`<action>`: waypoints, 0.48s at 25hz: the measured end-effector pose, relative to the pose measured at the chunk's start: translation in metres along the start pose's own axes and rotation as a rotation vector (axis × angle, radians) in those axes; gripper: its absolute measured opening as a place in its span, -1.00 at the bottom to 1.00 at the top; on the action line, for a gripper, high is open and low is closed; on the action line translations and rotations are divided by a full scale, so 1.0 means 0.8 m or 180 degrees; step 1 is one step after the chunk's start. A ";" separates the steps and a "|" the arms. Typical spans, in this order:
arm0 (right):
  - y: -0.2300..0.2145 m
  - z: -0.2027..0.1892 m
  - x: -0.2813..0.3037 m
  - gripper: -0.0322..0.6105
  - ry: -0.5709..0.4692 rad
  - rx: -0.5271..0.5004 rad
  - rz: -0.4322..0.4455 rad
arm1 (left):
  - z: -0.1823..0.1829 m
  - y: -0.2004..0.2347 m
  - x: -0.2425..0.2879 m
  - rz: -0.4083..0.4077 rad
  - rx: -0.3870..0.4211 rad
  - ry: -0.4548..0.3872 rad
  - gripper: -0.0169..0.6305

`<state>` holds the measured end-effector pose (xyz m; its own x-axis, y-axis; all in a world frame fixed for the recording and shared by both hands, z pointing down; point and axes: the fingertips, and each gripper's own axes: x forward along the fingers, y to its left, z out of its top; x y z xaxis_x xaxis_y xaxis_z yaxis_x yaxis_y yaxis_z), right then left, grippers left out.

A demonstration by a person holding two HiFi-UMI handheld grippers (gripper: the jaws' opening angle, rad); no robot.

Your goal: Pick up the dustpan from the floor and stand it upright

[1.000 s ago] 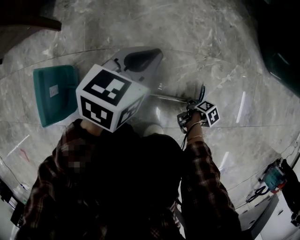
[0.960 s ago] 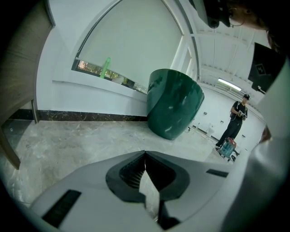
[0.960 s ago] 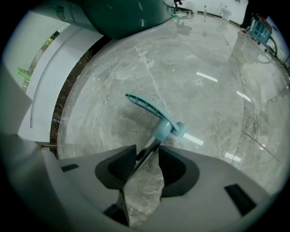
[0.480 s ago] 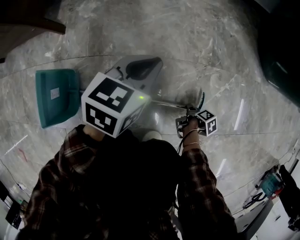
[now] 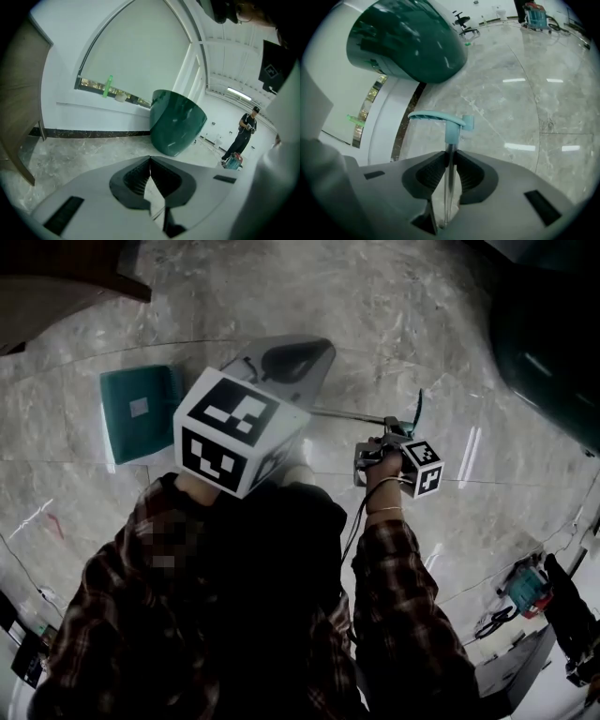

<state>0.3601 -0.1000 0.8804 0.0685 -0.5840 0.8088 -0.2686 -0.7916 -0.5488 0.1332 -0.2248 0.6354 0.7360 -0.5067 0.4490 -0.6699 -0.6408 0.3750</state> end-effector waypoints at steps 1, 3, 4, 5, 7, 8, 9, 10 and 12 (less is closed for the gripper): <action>0.019 0.005 -0.019 -0.64 -0.0025 -0.0061 0.0038 | 0.018 -0.007 -0.013 0.0013 -0.0009 -0.0025 -0.91; 0.059 0.013 -0.056 -0.64 -0.0077 -0.0188 0.0100 | 0.055 -0.021 -0.038 0.0041 -0.0029 -0.0070 -0.91; 0.079 0.016 -0.074 -0.64 -0.0109 -0.0251 0.0128 | 0.073 -0.026 -0.051 0.0055 -0.0038 -0.0091 -0.91; 0.099 0.020 -0.091 -0.64 -0.0145 -0.0314 0.0151 | 0.090 -0.032 -0.064 0.0068 -0.0049 -0.0113 -0.91; 0.132 0.026 -0.127 -0.64 -0.0227 -0.0449 0.0181 | 0.121 -0.044 -0.090 0.0091 -0.0078 -0.0142 -0.91; 0.146 0.029 -0.144 -0.64 -0.0269 -0.0521 0.0188 | 0.134 -0.050 -0.103 0.0100 -0.0091 -0.0149 -0.91; 0.160 0.032 -0.159 -0.64 -0.0307 -0.0590 0.0193 | 0.147 -0.055 -0.115 0.0107 -0.0101 -0.0155 -0.91; 0.172 0.033 -0.173 -0.64 -0.0335 -0.0654 0.0196 | 0.159 -0.059 -0.127 0.0115 -0.0109 -0.0161 -0.91; 0.194 0.032 -0.199 -0.64 -0.0359 -0.0766 0.0188 | 0.182 -0.068 -0.151 0.0136 -0.0126 -0.0170 -0.91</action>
<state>0.3323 -0.1344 0.6614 0.1488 -0.6548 0.7410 -0.4950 -0.6980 -0.5174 0.0945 -0.2127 0.4426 0.7101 -0.5637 0.4219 -0.7033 -0.5952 0.3886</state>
